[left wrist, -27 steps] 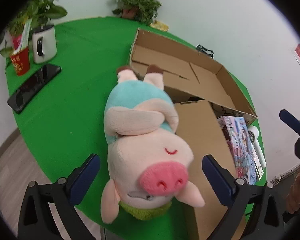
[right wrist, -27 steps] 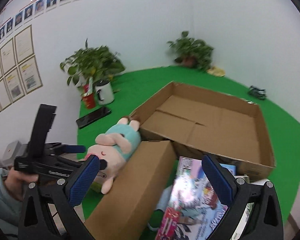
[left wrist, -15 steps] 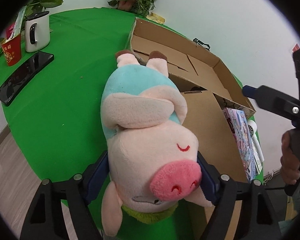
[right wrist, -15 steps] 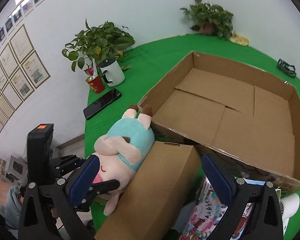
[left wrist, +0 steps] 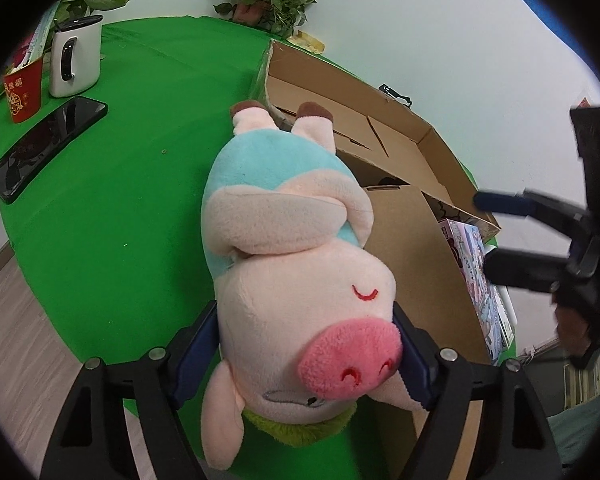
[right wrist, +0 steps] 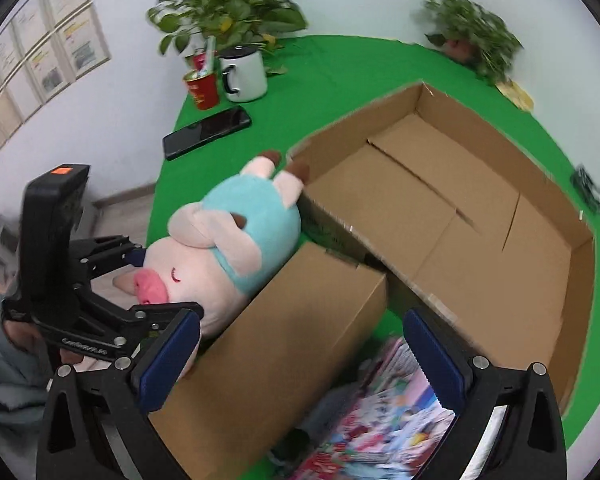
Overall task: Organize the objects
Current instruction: 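Grasp the pink-and-teal plush pig with the left gripper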
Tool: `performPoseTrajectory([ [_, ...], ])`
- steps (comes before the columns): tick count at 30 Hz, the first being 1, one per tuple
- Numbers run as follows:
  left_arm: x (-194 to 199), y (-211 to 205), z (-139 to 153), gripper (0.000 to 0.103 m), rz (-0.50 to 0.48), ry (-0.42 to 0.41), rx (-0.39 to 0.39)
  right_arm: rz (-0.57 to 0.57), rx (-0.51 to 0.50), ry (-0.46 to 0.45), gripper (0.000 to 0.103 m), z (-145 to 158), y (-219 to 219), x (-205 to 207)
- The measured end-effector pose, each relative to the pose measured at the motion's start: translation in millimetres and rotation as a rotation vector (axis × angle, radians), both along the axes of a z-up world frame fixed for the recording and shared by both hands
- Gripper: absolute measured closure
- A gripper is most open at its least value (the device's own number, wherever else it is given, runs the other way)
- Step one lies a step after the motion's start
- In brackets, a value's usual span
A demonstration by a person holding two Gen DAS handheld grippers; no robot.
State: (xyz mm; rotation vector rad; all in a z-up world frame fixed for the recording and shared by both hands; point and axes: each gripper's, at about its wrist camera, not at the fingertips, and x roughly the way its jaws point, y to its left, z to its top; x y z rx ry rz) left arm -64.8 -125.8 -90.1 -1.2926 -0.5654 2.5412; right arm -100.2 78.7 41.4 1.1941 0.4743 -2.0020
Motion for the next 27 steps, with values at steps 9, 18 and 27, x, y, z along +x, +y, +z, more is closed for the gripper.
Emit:
performPoseTrajectory([
  [9, 0.2, 1.2, -0.5, 0.022, -0.068, 0.011, -0.012, -0.256, -0.204, -0.101, 0.001, -47.0, 9.9, 12.8],
  [18, 9.7, -0.4, -1.7, 0.028, -0.074, 0.056, -0.001, -0.278, -0.196, -0.006, 0.0, -31.6, -5.8, 16.1],
  [27, 32.5, 0.5, 7.6, 0.039, -0.071, 0.072, -0.02, -0.228, -0.196, -0.053, 0.007, -39.1, -36.5, 16.6],
])
